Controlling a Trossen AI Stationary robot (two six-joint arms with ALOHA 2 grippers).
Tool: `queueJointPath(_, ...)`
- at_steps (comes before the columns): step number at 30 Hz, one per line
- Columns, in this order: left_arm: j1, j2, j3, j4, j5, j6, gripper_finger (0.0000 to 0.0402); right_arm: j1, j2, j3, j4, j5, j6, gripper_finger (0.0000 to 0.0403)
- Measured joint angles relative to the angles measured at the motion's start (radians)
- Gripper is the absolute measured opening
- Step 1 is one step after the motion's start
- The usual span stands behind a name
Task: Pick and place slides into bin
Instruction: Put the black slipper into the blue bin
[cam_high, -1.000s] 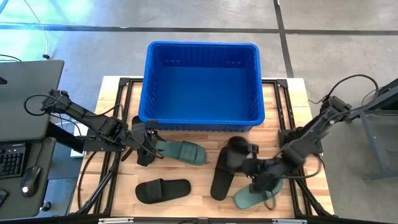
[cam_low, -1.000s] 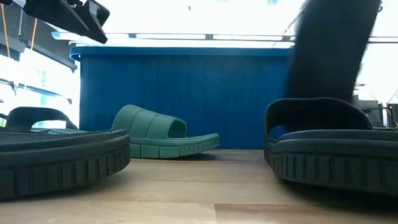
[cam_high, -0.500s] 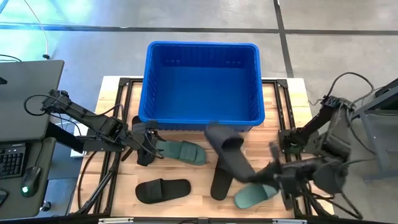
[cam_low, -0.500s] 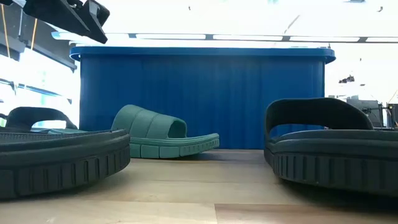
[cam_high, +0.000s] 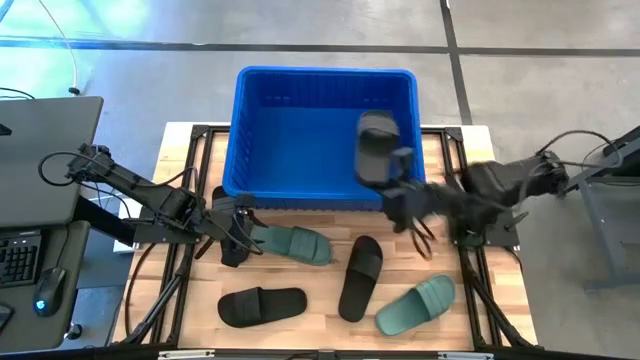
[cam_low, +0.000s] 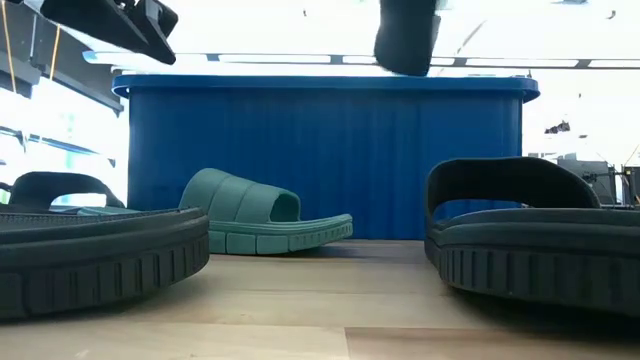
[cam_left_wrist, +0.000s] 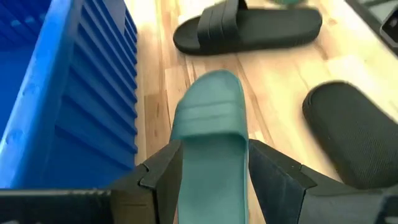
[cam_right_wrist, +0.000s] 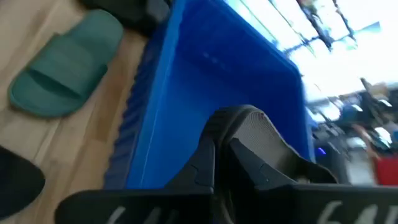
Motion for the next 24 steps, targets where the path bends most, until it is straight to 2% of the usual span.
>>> queueJointPath(5,0.0,0.0,0.0,0.065,0.0,0.0,0.0168,-0.321,0.0,-0.135,0.31,-0.277,-0.198,0.0)
queueJointPath(9,0.0,0.0,0.0,0.096,0.001,-0.003,0.0168,-0.556,0.009,-0.277,0.521,-0.634,-0.211,0.0)
queueJointPath(12,0.0,0.0,0.0,0.098,0.001,-0.003,0.0168,-0.665,0.032,-0.381,0.625,-0.747,-0.161,0.0)
queueJointPath(15,0.0,0.0,0.0,0.093,0.003,-0.003,0.0168,-0.737,0.058,-0.478,0.652,-0.85,-0.202,0.0)
queueJointPath(17,0.0,0.0,0.0,0.091,0.003,-0.002,0.0168,-0.766,0.07,-0.536,0.698,-0.868,-0.253,0.0)
queueJointPath(20,0.0,0.0,0.0,0.089,0.003,-0.001,0.0168,-0.785,0.091,-0.61,0.804,-0.799,-0.271,0.0)
queueJointPath(24,0.0,0.0,0.0,0.084,0.003,-0.001,0.0168,-0.813,0.127,-0.674,0.899,-0.762,-0.274,0.0009)
